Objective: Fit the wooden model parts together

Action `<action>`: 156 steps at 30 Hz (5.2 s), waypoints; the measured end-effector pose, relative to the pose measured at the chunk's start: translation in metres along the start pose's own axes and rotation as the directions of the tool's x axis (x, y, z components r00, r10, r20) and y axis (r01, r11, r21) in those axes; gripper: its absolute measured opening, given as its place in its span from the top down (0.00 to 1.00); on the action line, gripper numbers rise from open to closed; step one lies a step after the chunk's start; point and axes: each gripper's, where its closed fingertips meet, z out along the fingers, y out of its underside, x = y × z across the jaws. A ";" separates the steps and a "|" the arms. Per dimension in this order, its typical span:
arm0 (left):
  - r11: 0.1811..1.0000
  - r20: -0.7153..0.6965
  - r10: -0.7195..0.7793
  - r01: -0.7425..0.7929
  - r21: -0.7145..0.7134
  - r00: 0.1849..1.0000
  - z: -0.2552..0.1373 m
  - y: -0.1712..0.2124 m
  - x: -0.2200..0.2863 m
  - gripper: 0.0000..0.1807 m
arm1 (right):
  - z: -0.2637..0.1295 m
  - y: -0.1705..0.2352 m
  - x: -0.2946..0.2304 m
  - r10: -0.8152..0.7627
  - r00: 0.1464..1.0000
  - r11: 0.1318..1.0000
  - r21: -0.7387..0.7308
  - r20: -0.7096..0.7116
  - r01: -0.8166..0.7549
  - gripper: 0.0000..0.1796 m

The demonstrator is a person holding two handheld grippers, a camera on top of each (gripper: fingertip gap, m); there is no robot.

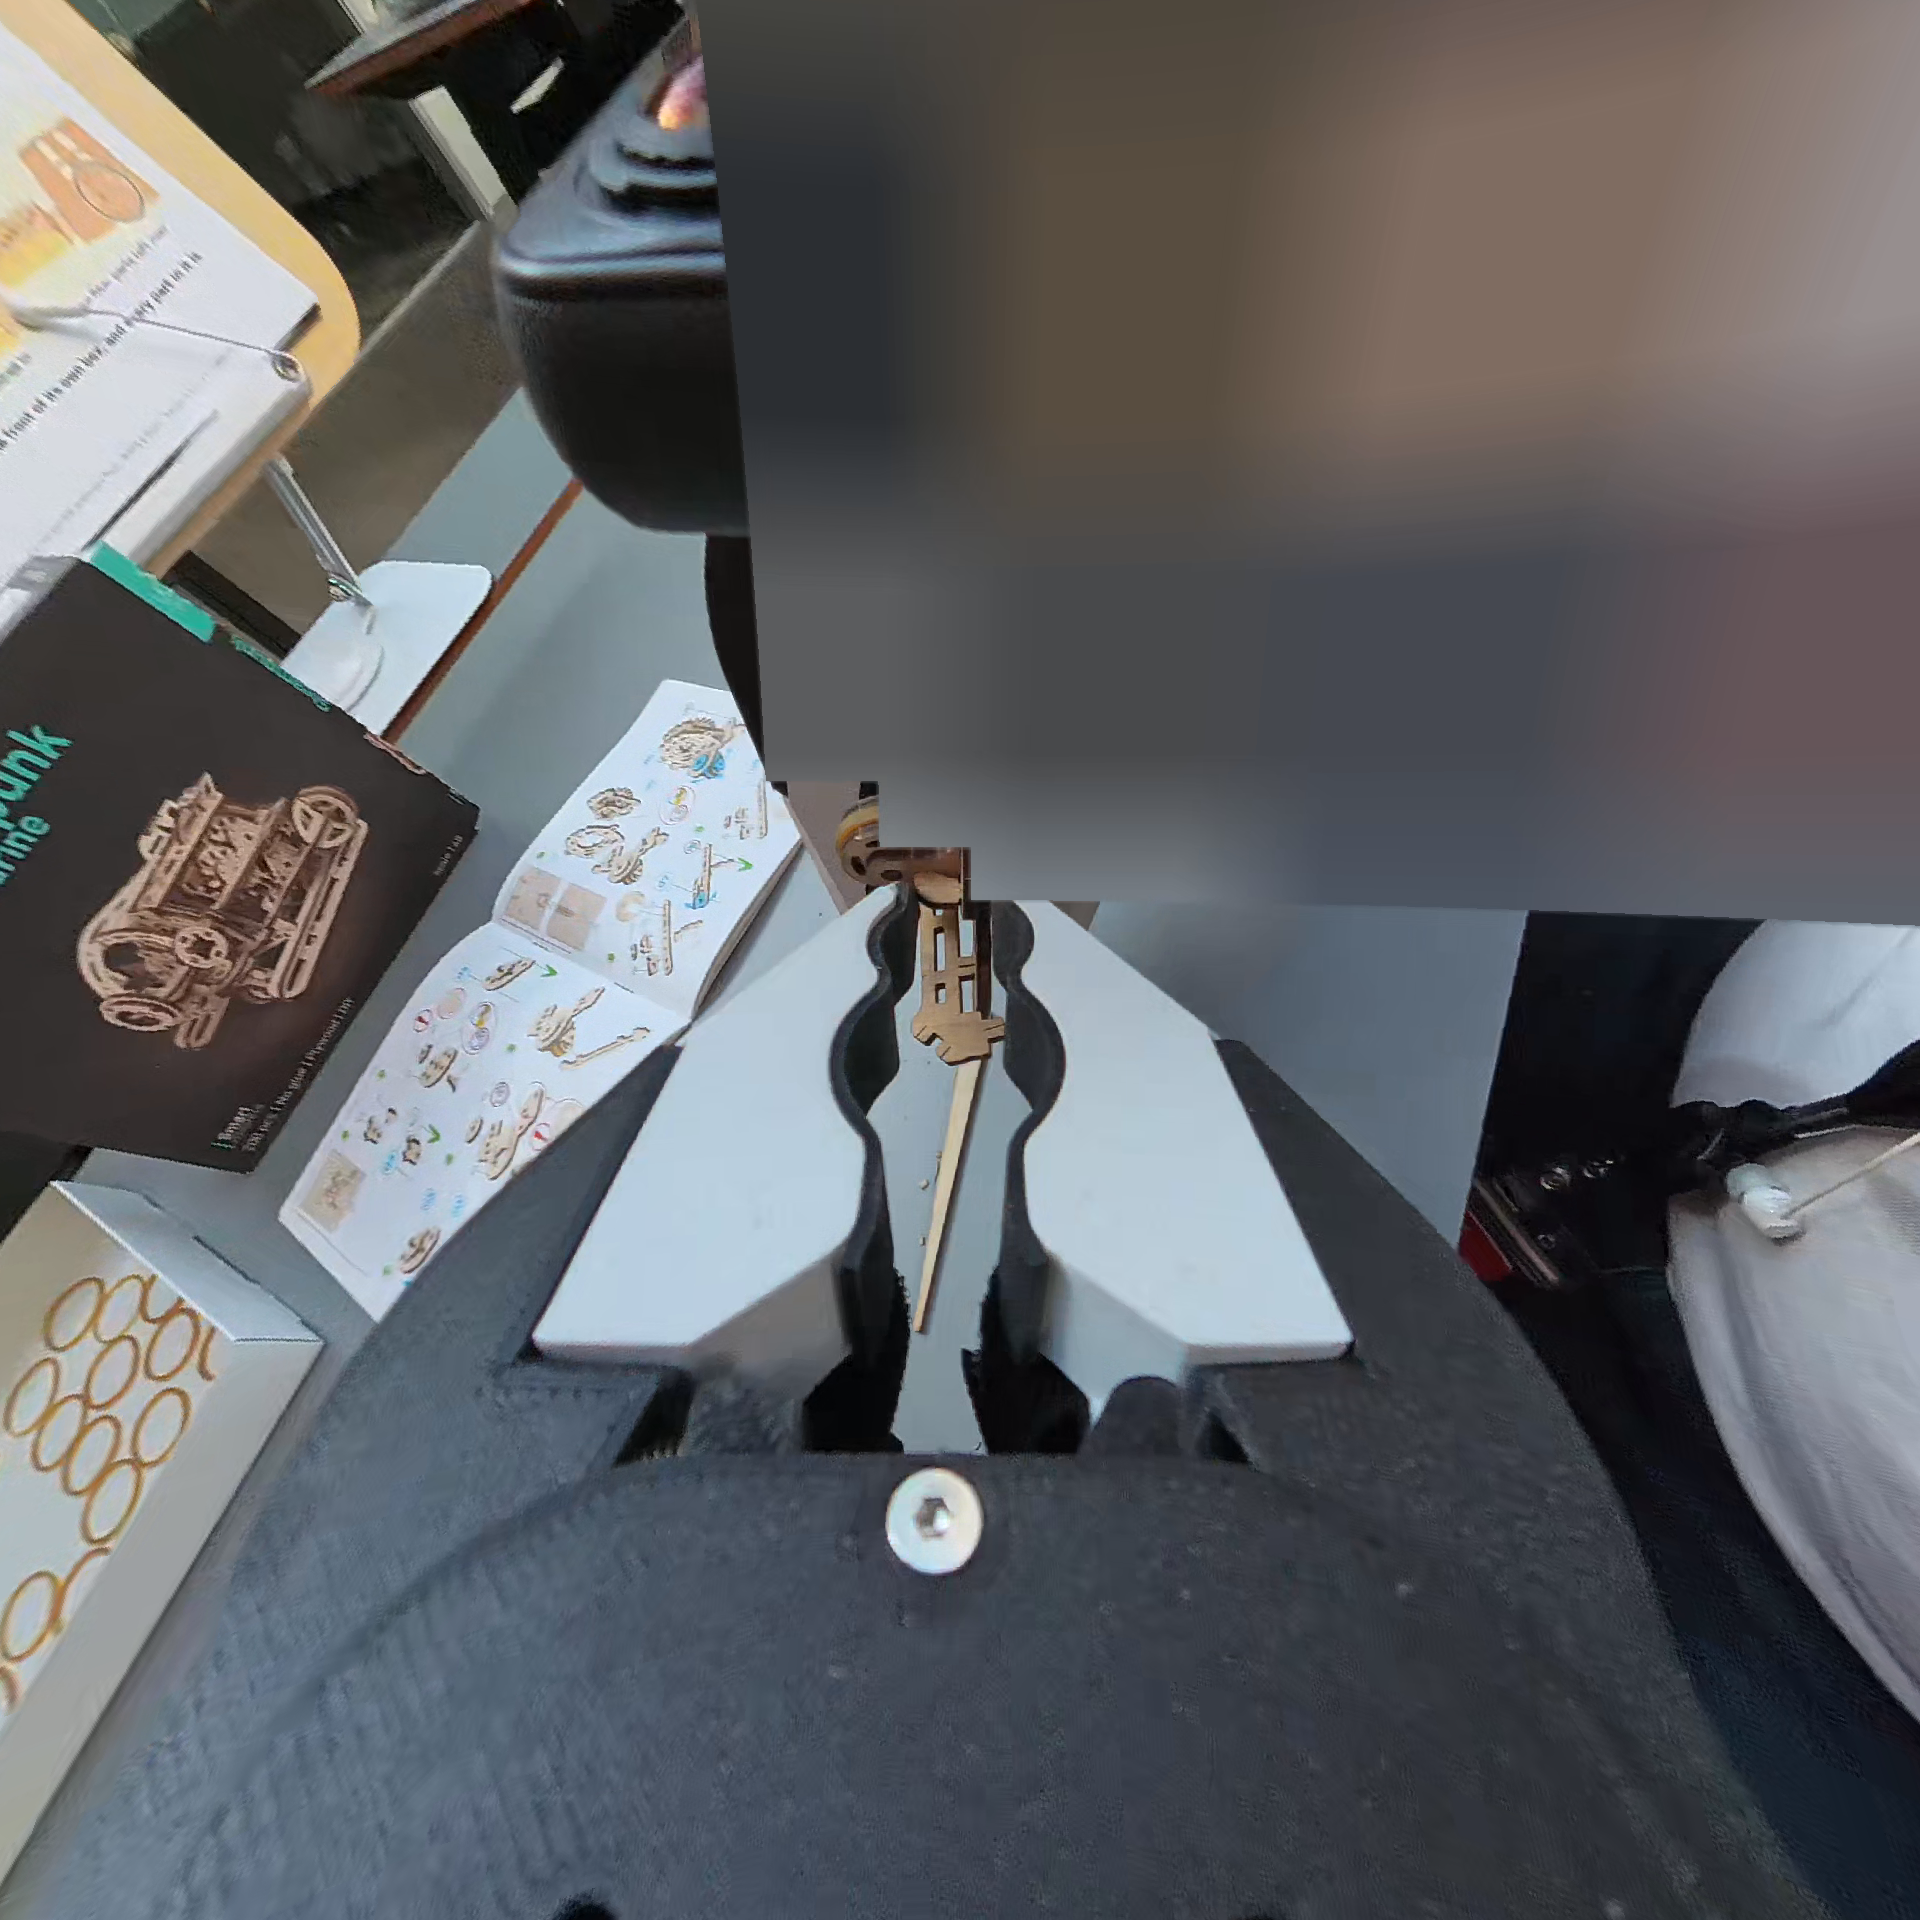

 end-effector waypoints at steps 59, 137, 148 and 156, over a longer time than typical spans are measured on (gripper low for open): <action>0.922 -0.123 -0.386 0.388 -0.011 0.914 -0.004 0.005 -0.023 0.93 | 0.002 -0.014 -0.004 0.115 0.965 0.974 0.163 0.237 -0.156 0.74; 0.970 0.066 0.116 -0.128 0.208 0.991 -0.015 -0.034 0.002 0.93 | 0.002 -0.032 0.002 -0.033 0.998 0.992 0.123 -0.058 0.040 0.83; 0.973 0.063 0.097 -0.108 0.205 0.993 -0.014 -0.031 0.001 0.93 | 0.004 -0.027 0.007 -0.038 0.993 0.995 0.085 -0.111 0.047 0.83; 0.970 0.060 0.132 -0.141 0.198 0.989 -0.014 -0.031 0.004 0.93 | 0.005 -0.032 0.001 -0.029 0.997 0.992 0.123 -0.065 0.037 0.81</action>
